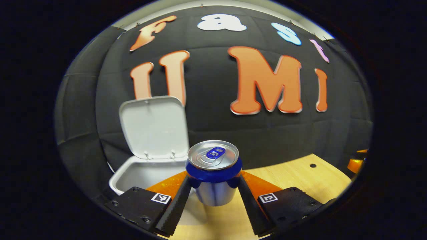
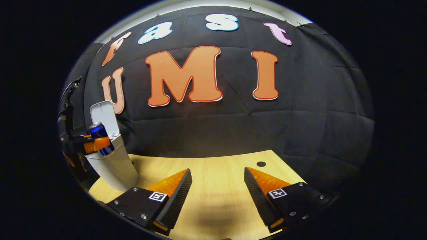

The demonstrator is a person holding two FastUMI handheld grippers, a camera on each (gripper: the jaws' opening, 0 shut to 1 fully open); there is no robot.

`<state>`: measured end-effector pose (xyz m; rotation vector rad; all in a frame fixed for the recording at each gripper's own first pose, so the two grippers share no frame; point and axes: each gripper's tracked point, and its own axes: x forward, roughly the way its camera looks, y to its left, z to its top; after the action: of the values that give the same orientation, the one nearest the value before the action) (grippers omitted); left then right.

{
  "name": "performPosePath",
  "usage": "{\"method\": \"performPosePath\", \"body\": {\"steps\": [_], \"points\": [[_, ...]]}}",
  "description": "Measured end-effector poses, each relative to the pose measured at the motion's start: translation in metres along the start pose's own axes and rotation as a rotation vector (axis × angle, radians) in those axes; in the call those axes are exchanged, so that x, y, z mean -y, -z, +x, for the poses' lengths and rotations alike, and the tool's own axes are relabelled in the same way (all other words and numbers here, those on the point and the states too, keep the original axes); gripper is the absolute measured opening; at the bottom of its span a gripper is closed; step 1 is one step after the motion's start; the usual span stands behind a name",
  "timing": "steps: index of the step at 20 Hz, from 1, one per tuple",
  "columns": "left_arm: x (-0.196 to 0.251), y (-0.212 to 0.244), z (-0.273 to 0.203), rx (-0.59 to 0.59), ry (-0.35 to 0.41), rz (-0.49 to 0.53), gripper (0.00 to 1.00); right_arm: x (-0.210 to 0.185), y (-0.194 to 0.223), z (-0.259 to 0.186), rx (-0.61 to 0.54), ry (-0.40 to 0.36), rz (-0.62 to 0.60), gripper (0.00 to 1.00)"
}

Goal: Press the lid of the desktop garbage bin to open it, pick up the crumpled paper on the desktop and throw it into the bin, then pick up the pop can on the desktop and drop it into the bin, and finally close the garbage bin lid.

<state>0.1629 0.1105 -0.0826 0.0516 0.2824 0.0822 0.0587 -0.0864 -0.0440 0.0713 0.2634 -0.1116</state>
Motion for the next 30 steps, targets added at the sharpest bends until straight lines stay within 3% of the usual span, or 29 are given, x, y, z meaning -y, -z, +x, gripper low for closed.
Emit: {"method": "performPosePath", "body": {"steps": [4, 11, 13, 14, 17, 24, 26, 29, 30], "points": [[-0.062, -0.042, 0.017, 0.083, -0.101, 0.01, 0.8, -0.004, -0.005, -0.002, 0.022, -0.009, 0.008, 0.94], [-0.088, 0.01, 0.048, 0.024, -0.139, -0.005, 0.83, 0.012, 0.0, -0.013, 0.011, 0.026, -0.001, 0.94], [-0.088, 0.009, 0.047, 0.03, -0.134, -0.02, 0.93, 0.019, 0.0, -0.017, 0.017, 0.042, -0.007, 0.94], [-0.086, 0.002, 0.044, 0.044, -0.129, -0.015, 0.98, 0.023, 0.0, -0.018, 0.018, 0.052, -0.008, 0.94], [-0.083, -0.029, 0.036, 0.083, -0.122, 0.03, 0.97, 0.029, 0.002, -0.02, 0.012, 0.065, 0.01, 0.94], [-0.111, -0.169, 0.053, 0.198, -0.112, -0.021, 0.95, 0.029, 0.002, -0.023, 0.02, 0.066, 0.01, 0.94], [-0.12, -0.194, 0.076, 0.179, -0.101, -0.022, 0.95, 0.03, 0.003, -0.023, 0.02, 0.066, 0.007, 0.94], [-0.123, -0.19, 0.116, 0.068, -0.049, -0.068, 0.95, 0.03, 0.003, -0.023, 0.019, 0.071, 0.015, 0.94], [-0.131, -0.185, 0.127, 0.043, -0.065, -0.074, 0.99, 0.03, 0.003, -0.024, 0.021, 0.075, 0.016, 0.94]]}}
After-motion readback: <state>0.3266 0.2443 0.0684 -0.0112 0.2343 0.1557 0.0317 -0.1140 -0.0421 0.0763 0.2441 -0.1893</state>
